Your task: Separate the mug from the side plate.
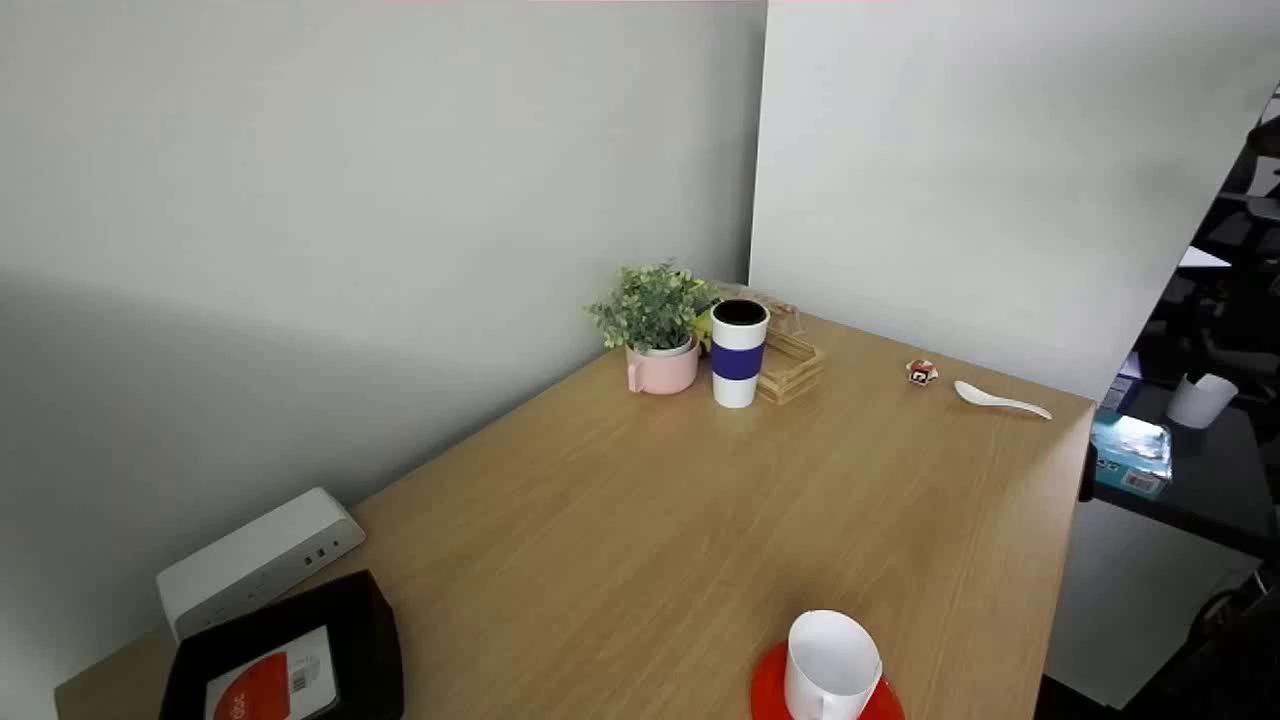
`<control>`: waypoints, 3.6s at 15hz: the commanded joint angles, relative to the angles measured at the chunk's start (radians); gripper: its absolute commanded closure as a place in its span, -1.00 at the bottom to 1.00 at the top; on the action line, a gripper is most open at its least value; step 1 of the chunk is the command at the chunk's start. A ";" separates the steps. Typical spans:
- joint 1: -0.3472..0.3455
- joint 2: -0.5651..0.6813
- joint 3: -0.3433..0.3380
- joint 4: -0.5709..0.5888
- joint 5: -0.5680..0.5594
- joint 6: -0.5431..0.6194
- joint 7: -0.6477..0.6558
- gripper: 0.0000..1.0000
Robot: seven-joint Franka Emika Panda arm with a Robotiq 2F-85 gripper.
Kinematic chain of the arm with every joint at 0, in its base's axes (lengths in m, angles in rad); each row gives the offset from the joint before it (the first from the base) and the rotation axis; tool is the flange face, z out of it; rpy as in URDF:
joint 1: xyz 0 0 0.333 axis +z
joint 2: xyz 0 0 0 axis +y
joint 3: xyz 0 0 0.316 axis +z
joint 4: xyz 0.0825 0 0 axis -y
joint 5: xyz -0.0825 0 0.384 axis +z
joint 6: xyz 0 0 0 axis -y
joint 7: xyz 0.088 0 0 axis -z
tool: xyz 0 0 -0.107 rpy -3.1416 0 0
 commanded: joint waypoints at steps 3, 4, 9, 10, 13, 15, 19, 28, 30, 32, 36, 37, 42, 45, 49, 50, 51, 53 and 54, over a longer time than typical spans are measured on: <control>-0.018 0.001 0.015 0.002 0.009 -0.004 -0.008 -1.00; -0.018 0.001 0.015 0.002 0.009 -0.004 -0.008 -1.00; -0.018 0.001 0.015 0.002 0.009 -0.004 -0.008 -1.00; -0.018 0.001 0.015 0.002 0.009 -0.004 -0.008 -1.00; -0.032 0.000 0.024 -0.005 -0.014 0.003 0.008 -1.00; -0.046 0.007 0.029 0.004 -0.054 -0.014 0.016 -1.00; -0.056 0.040 0.034 0.025 -0.143 -0.035 0.009 -1.00; 0.009 0.249 0.098 0.142 -0.170 -0.012 -0.037 -1.00; -0.002 0.196 0.102 0.096 -0.160 -0.002 -0.020 -1.00; 0.001 0.220 0.111 0.109 -0.159 -0.002 -0.016 -1.00; -0.002 0.209 0.107 0.108 -0.159 -0.002 -0.016 -1.00; -0.004 0.211 0.104 0.102 -0.158 0.014 -0.013 -1.00; 0.002 0.273 0.112 0.140 -0.192 0.140 -0.056 -1.00; 0.009 0.322 0.111 0.178 -0.183 0.205 -0.093 -1.00; 0.028 0.407 0.104 0.257 -0.133 0.238 -0.203 -1.00; 0.032 0.437 0.105 0.287 -0.116 0.234 -0.233 -1.00; 0.035 0.467 0.106 0.317 -0.098 0.229 -0.264 -1.00; 0.037 0.533 0.112 0.384 -0.062 0.201 -0.324 -1.00; 0.034 0.573 0.117 0.423 -0.046 0.182 -0.348 -1.00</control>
